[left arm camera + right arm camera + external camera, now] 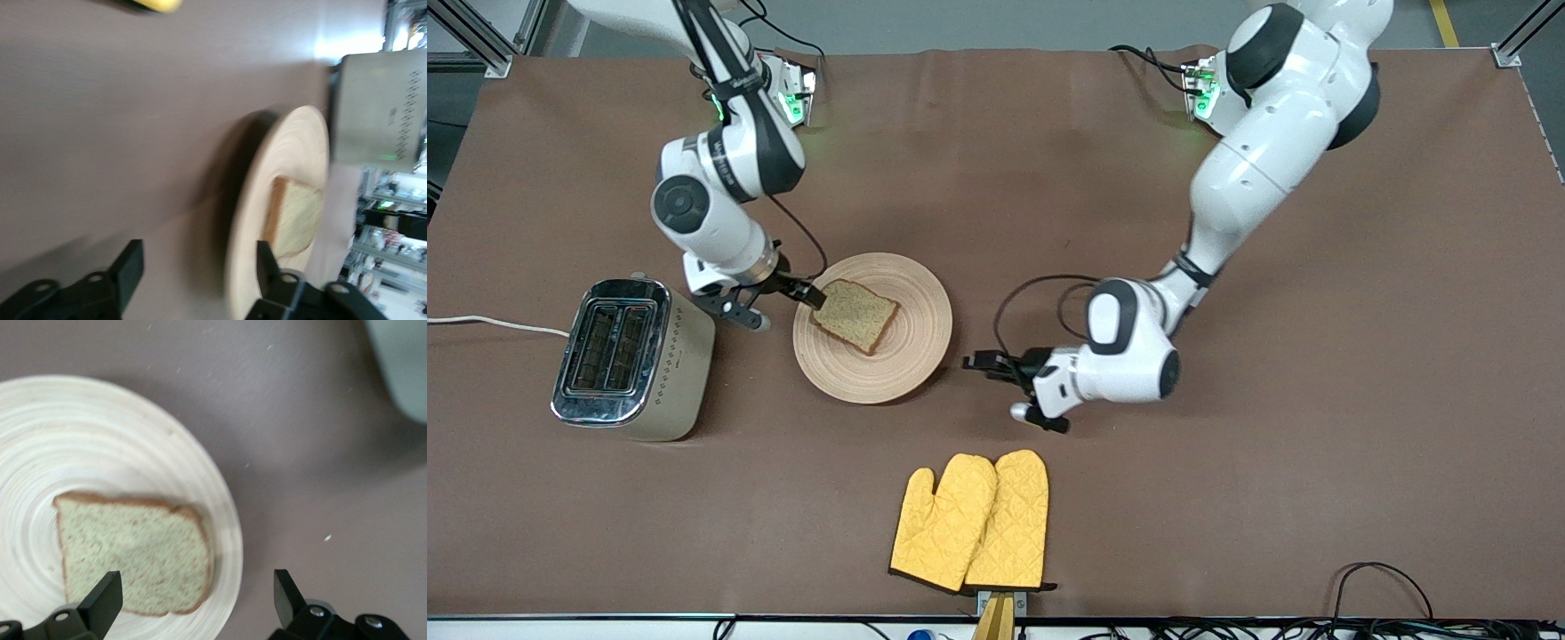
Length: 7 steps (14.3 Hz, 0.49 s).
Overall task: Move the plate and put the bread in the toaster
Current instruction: 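Release the plate and withdraw the left gripper while the right gripper lowers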
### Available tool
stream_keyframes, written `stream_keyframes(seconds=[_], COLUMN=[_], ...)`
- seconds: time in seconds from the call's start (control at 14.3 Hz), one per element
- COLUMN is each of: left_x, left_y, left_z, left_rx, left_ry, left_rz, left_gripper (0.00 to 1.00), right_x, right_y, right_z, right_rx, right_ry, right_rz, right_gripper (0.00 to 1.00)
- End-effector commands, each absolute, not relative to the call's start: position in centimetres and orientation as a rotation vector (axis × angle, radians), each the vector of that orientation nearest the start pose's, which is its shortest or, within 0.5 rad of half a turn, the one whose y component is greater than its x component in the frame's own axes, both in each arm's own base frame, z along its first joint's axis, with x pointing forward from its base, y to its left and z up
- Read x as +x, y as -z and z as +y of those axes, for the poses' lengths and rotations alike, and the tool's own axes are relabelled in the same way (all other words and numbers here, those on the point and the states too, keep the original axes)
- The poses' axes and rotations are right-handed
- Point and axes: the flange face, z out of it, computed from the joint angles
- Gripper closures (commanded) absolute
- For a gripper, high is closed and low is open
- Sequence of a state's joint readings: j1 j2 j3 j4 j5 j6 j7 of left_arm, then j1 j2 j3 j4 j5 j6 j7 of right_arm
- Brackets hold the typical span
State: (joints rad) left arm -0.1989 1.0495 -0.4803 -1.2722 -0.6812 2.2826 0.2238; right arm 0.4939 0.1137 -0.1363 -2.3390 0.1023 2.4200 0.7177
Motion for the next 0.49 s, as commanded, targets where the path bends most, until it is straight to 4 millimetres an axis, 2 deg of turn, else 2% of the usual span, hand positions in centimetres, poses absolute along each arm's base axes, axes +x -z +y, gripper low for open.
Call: stream_keyframes(seconds=[0.0, 0.14, 0.21, 0.35, 0.42], left_x=[65.7, 67.4, 68.5, 69.9, 70.4], left_y=[-19.3, -20.5, -22.4, -25.0, -26.3], left_z=[-36.1, -30.9, -28.4, -24.0, -22.0], left_rx=[2.231, 2.229, 2.260, 2.327, 2.360], left_ry=[0.299, 0.362, 0.361, 0.373, 0.362], left_rz=[-0.256, -0.272, -0.315, -0.389, -0.413], left_gripper=[0.00, 0.00, 0.00, 0.00, 0.00], right_x=[46.3, 46.4, 46.4, 46.3, 46.1], right_y=[-28.5, -28.1, -27.5, -26.2, -25.6], right_z=[18.6, 18.9, 18.9, 19.4, 19.4], right_rx=[-3.021, -3.015, -3.016, -3.015, -3.022], right_ry=[-0.068, -0.042, -0.040, -0.032, -0.039], right_rz=[0.686, 0.687, 0.698, 0.725, 0.723], right_gripper=[0.00, 0.02, 0.04, 0.14, 0.23])
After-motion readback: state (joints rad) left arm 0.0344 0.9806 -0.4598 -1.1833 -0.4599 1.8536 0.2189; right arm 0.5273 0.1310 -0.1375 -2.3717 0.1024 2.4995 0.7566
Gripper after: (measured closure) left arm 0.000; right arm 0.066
